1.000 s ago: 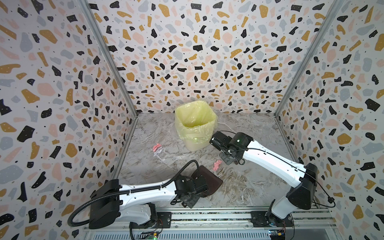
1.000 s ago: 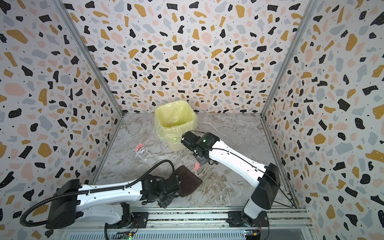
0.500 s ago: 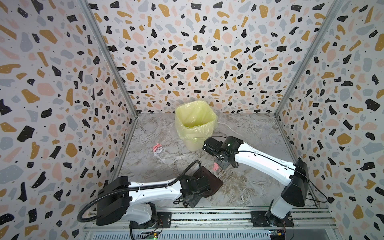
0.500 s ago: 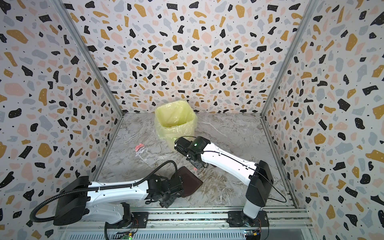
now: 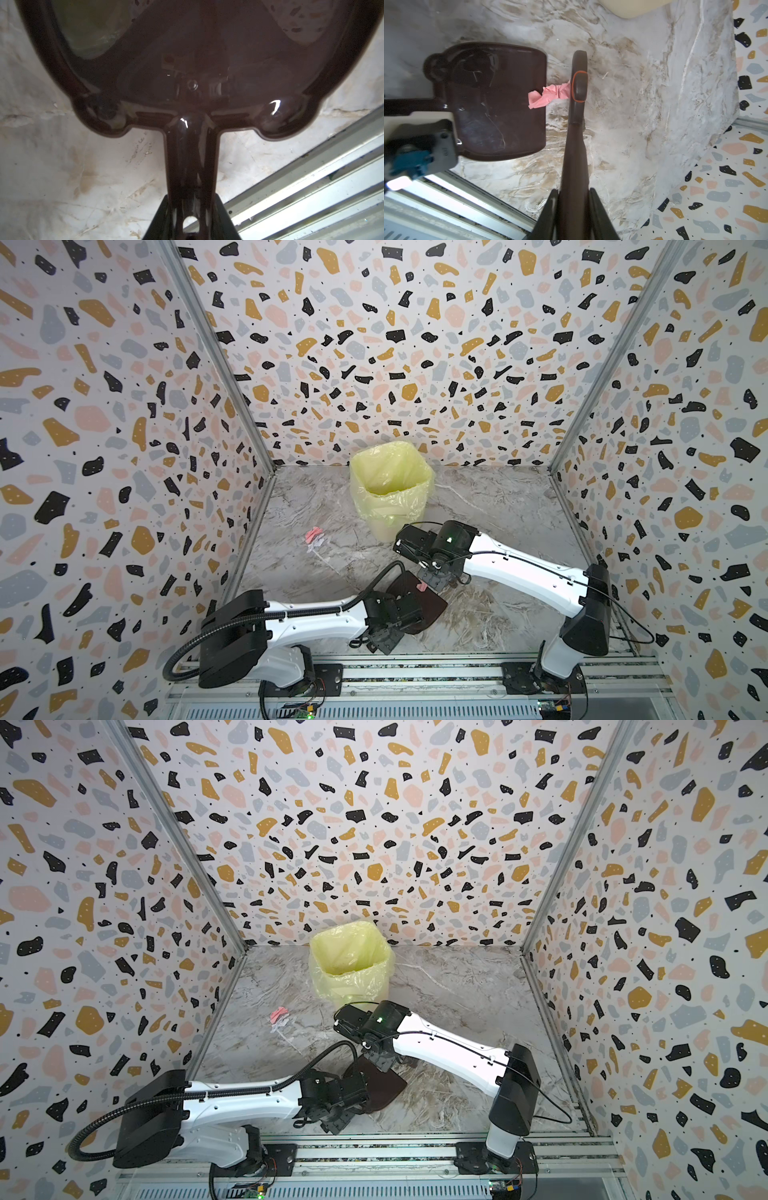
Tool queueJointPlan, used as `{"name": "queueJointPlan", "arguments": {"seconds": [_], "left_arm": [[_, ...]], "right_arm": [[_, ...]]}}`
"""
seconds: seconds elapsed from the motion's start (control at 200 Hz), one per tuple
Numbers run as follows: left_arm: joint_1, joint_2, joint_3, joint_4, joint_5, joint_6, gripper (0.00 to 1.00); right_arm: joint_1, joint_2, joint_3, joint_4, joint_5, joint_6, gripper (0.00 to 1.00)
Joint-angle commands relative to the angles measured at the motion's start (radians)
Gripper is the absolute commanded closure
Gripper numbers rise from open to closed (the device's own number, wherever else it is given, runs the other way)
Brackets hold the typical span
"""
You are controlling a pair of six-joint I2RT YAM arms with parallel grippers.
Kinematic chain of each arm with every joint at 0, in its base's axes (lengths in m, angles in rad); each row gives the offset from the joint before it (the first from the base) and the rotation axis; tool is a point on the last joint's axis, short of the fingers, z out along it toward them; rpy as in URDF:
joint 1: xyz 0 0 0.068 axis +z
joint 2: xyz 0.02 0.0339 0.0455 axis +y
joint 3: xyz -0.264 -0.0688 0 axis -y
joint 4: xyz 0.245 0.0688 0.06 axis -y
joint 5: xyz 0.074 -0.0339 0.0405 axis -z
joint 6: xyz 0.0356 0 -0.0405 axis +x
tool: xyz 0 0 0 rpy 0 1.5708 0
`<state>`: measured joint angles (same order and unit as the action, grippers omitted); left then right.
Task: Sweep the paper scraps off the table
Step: 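Sweep the pink scrap into the dustpan with the right gripper's brush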
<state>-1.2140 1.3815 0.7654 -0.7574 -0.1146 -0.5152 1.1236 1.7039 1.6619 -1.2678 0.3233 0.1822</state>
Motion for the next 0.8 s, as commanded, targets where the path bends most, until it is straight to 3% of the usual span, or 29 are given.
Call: {"name": "queueJointPlan", "arguments": {"seconds": [0.0, 0.32, 0.796], "left_arm": [[-0.004, 0.005, 0.017, -0.005, -0.018, 0.013, 1.00], [-0.003, 0.007, 0.018, 0.001, -0.025, 0.018, 1.00], [-0.002, 0.010, 0.029, 0.004, -0.027, 0.024, 1.00]], "right_arm": [[0.030, -0.034, 0.028, -0.040, -0.134, 0.031, 1.00], [0.062, -0.088, 0.065, -0.051, -0.215, 0.091, 1.00], [-0.015, -0.171, -0.011, -0.049, -0.188, 0.153, 1.00]]}}
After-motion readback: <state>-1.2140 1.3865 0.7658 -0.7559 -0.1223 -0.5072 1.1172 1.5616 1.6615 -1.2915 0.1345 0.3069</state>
